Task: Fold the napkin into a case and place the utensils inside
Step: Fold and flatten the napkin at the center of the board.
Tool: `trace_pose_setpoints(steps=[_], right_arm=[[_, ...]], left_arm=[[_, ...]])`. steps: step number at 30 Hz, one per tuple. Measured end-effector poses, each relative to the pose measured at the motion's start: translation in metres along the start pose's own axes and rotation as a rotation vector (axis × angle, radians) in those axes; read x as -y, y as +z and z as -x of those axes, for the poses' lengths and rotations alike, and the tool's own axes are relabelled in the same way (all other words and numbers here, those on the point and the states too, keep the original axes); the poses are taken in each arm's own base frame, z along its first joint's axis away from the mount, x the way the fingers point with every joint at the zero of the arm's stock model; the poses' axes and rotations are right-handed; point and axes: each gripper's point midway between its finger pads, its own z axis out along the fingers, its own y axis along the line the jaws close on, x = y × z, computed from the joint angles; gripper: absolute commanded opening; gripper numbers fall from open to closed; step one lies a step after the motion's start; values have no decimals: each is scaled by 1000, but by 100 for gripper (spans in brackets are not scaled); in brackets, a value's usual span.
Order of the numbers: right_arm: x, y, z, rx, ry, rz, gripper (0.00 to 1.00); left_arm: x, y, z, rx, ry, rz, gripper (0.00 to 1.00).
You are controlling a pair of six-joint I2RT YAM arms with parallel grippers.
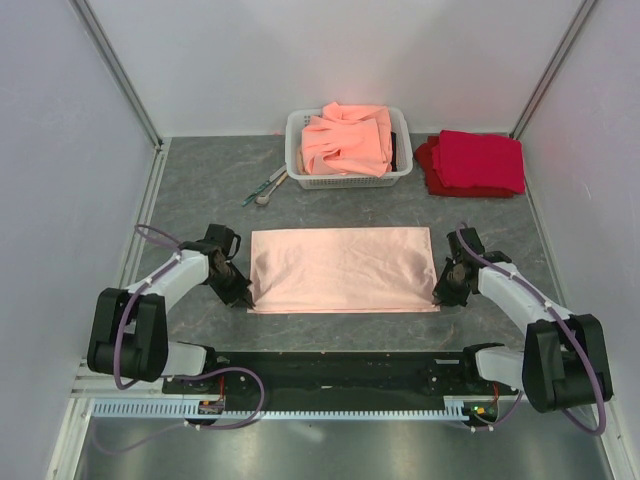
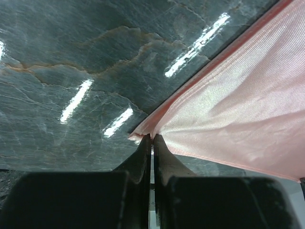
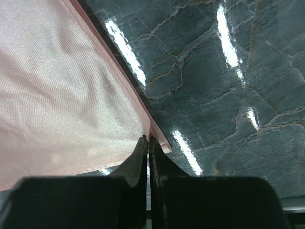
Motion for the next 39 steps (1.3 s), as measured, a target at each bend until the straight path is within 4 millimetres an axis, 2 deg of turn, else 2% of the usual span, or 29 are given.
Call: trace_pose_setpoints(steps=[4,17,26,29,34,39], right_arm=[[3,7,-4,-18,7,-11,0],[2,6,-3,-9,8,-8,0],[-7,-22,9,56,11,41,1],[-5,-26,6,54,23,41,0],[2,-19,-4,26,42,19,1],[11,-1,-17,-26,57,-23,1]], left_arm=[[-3,5,-2,-18,-4,23,2],[-4,8,-2,-34,-8,38,2],[-4,8,-2,-34,-8,38,2],[-4,8,-3,-33,-7,37,2],[-4,8,-3,-29,-8,32,2],[-4,8,-3,-26,-17,29,2]])
